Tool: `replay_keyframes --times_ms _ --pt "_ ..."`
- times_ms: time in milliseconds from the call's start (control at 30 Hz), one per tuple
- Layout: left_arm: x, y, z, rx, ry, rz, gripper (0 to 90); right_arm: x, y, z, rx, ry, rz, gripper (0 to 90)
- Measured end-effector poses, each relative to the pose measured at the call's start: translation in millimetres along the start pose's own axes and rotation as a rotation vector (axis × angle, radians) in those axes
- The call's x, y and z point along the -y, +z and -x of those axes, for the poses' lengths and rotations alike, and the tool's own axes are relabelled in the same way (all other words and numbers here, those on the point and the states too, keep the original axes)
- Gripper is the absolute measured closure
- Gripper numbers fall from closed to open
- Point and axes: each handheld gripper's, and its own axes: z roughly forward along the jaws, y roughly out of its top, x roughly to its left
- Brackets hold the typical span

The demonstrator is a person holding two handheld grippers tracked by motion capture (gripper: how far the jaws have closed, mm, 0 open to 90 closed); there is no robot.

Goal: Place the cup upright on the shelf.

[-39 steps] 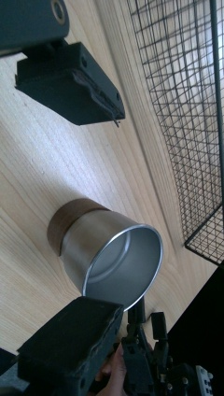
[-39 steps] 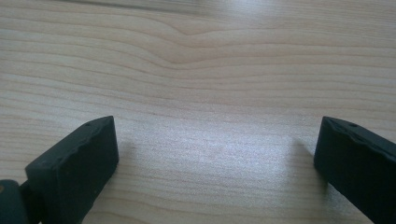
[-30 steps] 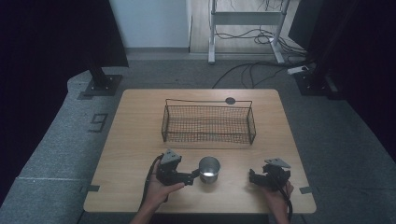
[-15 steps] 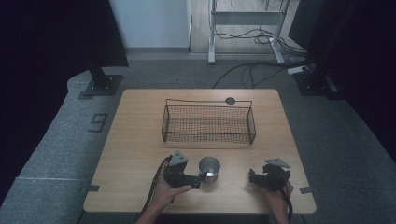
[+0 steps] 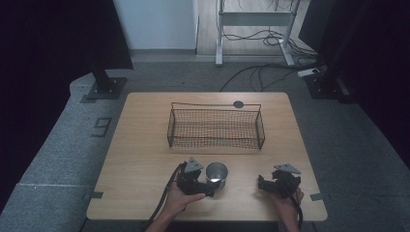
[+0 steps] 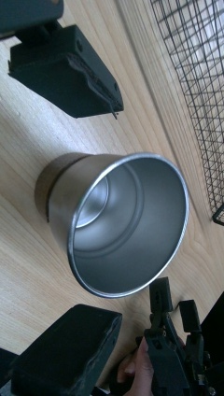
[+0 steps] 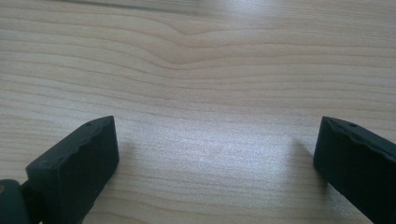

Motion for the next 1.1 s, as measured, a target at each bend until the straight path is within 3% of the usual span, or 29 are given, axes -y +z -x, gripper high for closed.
replay_keyframes --times_ms 667,1100 --pt "-3.6 24.0 7.7 -0.014 0.024 -0.012 2.3 0.0 0.0 0.0 0.000 0.000 0.000 0.0" --pt "-0.2 36.9 9.8 -0.031 0.036 0.005 4.0 0.0 0.0 0.0 0.000 0.000 0.000 0.0"
